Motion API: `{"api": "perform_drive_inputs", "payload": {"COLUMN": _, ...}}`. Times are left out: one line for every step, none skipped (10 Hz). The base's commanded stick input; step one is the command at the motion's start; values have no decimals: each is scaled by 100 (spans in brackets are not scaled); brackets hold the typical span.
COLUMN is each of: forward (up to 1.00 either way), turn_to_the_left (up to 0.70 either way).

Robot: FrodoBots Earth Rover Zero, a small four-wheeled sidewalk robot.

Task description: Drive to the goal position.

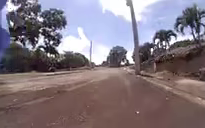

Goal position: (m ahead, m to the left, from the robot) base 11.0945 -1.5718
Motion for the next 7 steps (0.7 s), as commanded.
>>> {"api": "perform_drive_inputs", "payload": {"forward": 50, "turn_to_the_left": -6}}
{"api": "perform_drive_inputs", "payload": {"forward": 50, "turn_to_the_left": -23}}
{"api": "perform_drive_inputs", "payload": {"forward": 50, "turn_to_the_left": -27}}
{"api": "perform_drive_inputs", "payload": {"forward": 50, "turn_to_the_left": -16}}
{"api": "perform_drive_inputs", "payload": {"forward": 50, "turn_to_the_left": -3}}
{"api": "perform_drive_inputs", "payload": {"forward": 50, "turn_to_the_left": 0}}
{"api": "perform_drive_inputs", "payload": {"forward": 50, "turn_to_the_left": 0}}
